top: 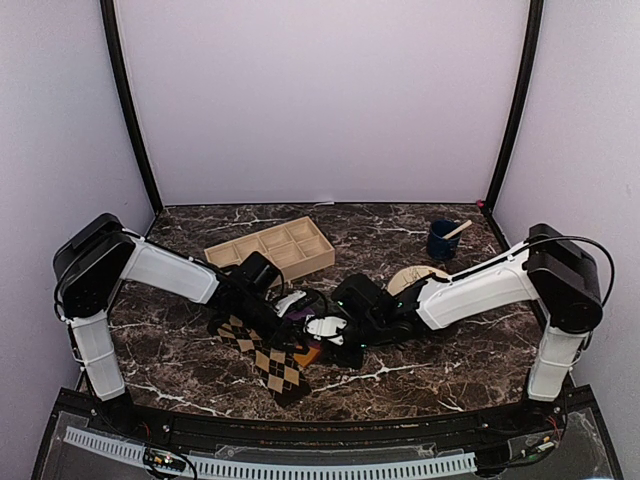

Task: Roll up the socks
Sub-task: Roll the sock at the center of the board.

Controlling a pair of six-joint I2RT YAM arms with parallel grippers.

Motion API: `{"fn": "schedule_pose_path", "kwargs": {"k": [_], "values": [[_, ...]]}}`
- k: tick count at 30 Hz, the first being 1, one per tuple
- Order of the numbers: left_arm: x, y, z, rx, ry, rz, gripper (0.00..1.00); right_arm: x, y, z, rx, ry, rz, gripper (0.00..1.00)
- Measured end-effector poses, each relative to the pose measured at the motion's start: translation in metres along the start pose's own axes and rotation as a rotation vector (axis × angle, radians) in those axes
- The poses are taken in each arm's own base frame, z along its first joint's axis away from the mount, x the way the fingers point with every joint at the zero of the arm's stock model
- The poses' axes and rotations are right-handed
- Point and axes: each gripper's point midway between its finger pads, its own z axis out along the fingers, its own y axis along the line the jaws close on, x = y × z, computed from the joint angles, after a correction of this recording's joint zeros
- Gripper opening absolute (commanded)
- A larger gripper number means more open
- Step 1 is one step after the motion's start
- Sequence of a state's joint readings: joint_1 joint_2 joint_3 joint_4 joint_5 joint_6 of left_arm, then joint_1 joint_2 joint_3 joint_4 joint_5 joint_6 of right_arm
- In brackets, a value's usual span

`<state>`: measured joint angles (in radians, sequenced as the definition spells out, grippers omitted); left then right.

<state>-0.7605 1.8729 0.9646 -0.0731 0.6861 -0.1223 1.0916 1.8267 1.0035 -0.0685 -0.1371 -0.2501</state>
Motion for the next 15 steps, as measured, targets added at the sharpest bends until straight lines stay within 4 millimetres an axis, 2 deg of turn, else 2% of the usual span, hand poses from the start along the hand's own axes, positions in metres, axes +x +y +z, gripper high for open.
{"fn": "schedule_pose_path", "kwargs": {"k": [10,12,15], "values": [[-0.0019,0.0015,-0.0004,0.006,0.007,-0.007,0.0,0.0052,-0.0035,0.0054,0.0,0.021,0.008,0.29],[-0.0017,0.0015,-0.0005,0.007,0.008,-0.008,0.03,0.0053,-0.0041,0.0069,0.001,0.027,0.007,0.28],[-0.0018,0.0023,-0.0011,0.007,0.007,-0.012,0.13,0.0046,-0.0057,0.0099,0.003,0.035,0.008,0.26]]}}
